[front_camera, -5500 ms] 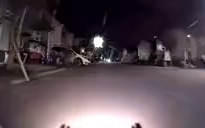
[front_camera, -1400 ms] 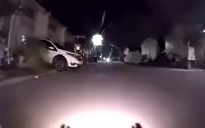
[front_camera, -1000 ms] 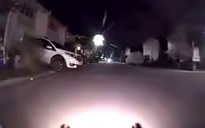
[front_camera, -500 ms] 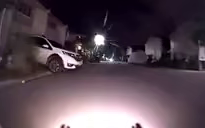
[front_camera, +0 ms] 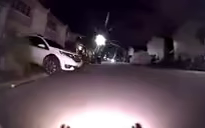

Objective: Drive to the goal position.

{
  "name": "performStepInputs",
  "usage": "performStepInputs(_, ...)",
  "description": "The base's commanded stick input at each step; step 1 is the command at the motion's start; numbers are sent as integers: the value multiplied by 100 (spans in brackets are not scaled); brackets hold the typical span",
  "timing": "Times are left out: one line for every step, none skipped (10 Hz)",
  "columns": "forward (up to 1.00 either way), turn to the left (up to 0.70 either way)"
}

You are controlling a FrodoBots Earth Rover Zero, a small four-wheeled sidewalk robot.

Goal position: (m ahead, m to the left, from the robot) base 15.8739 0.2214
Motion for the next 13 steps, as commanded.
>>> performStepInputs(85,-34)
performStepInputs(85,-28)
performStepInputs(85,-21)
performStepInputs(85,0)
performStepInputs(85,0)
performStepInputs(85,0)
performStepInputs(85,0)
performStepInputs(85,0)
performStepInputs(85,0)
performStepInputs(85,0)
performStepInputs(85,0)
performStepInputs(85,0)
performStepInputs(85,0)
